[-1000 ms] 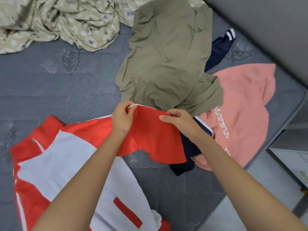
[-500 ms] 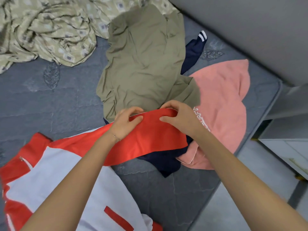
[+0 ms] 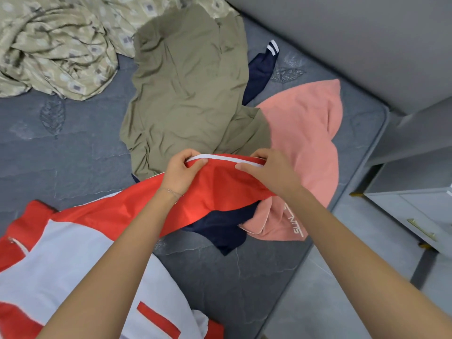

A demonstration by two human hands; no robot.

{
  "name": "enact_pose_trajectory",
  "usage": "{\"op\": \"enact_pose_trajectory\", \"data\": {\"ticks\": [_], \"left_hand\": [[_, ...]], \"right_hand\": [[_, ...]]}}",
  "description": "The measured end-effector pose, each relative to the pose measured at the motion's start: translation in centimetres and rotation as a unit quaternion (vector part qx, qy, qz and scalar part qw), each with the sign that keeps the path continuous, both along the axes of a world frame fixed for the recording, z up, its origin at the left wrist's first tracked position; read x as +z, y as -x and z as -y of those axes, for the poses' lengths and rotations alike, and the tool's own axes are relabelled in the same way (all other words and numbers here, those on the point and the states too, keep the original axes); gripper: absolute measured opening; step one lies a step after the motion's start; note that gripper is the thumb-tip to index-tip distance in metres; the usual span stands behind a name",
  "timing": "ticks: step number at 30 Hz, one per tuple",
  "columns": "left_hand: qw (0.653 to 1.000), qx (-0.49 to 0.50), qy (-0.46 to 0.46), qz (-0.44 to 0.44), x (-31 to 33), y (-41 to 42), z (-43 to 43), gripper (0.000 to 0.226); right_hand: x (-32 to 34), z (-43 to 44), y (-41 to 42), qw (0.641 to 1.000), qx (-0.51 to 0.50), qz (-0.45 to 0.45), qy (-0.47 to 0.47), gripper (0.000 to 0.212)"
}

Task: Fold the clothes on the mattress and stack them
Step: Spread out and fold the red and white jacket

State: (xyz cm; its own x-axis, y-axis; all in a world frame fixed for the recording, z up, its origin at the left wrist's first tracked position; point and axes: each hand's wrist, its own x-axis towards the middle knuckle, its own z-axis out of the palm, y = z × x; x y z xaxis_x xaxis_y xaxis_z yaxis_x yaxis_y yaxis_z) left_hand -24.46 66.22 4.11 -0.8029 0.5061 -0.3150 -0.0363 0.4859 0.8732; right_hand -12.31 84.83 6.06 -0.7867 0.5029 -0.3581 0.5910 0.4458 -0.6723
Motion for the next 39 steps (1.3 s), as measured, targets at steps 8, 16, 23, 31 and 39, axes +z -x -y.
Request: {"op": "enact_pose_trajectory", "data": {"ticks": [8, 16, 23, 31, 39], "left_hand": [[0.99, 0.036, 0.103, -0.093, -2.9, -1.4, -2.1, 0.011], [0.95, -0.026, 0.204, -0.235, -3.4, -2.8, 1.4, 0.049], [0.916, -0.027, 0.273, -0.294, -3.3, -4.7, 8.6, 0.047], [0.892, 0.014, 0.326, -0.313, -3.8, -8.3, 20.1, 0.055], [0.885, 0.057, 0.381, -0.261, -4.4, -13.1, 31.4, 0.066]], "right_hand": [[-1.9, -2.4, 0.8, 0.997, 0.026, 0.024, -0.072, 0.008], [-3.2, 1.0, 0.7, 0.984, 0.082, -0.012, -0.158, 0.047], [-3.1, 7.1, 1.1, 0.975, 0.143, -0.017, -0.168, 0.052], [-3.1, 16.7, 1.3, 0.954, 0.239, -0.008, -0.18, 0.065], [-3.2, 27.0, -0.2, 0.932, 0.311, -0.012, -0.188, 0.066]]}}
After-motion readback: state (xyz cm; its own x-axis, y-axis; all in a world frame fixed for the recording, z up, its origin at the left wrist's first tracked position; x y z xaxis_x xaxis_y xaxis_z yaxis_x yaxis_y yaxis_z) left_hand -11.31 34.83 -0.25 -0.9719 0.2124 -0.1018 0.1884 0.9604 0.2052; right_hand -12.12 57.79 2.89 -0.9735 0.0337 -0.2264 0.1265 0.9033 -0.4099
